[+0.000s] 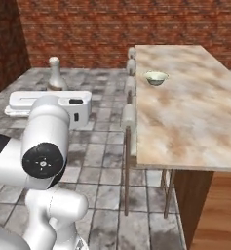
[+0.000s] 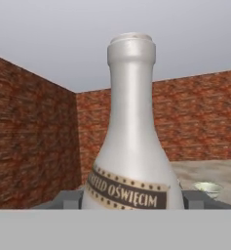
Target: There is a bowl on the dining counter. Grab a lemon wedge from the fridge and place it in the bowl. Then get the liquor bottle and glass cup from the cabinet and place them next to the bowl.
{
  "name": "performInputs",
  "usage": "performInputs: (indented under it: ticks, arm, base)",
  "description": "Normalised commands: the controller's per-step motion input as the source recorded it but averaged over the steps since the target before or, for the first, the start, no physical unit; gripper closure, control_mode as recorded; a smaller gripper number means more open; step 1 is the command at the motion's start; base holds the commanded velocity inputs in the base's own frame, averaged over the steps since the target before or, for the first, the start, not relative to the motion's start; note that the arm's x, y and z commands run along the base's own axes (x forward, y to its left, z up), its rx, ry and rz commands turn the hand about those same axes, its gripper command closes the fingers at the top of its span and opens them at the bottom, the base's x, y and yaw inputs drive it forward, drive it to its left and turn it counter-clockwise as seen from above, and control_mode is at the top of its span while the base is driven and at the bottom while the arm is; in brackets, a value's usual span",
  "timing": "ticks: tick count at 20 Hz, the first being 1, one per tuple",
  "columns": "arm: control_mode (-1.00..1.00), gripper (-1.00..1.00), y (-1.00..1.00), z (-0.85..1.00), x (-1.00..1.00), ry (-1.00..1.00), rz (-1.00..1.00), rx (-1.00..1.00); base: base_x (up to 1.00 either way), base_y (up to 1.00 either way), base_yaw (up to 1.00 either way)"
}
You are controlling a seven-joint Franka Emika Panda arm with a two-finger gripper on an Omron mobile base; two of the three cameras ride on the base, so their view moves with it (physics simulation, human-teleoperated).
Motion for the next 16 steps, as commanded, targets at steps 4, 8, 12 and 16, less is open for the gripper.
performInputs:
  ticks: [4,8,12,16]
  arm:
    - [1.00,1.00,0.00,0.00,0.00,0.00,0.00,0.00]
    - [1.00,1.00,0.00,0.00,0.00,0.00,0.00,0.00]
    - [1.00,1.00,0.00,0.00,0.00,0.00,0.00,0.00]
    - [1.00,1.00,0.00,0.00,0.00,0.00,0.00,0.00]
  base:
    - [0.33,1.00,-0.44]
    - [0.26,0.99,-0.53]
    - [0.25,0.91,-0.58]
    - [0.33,0.88,-0.59]
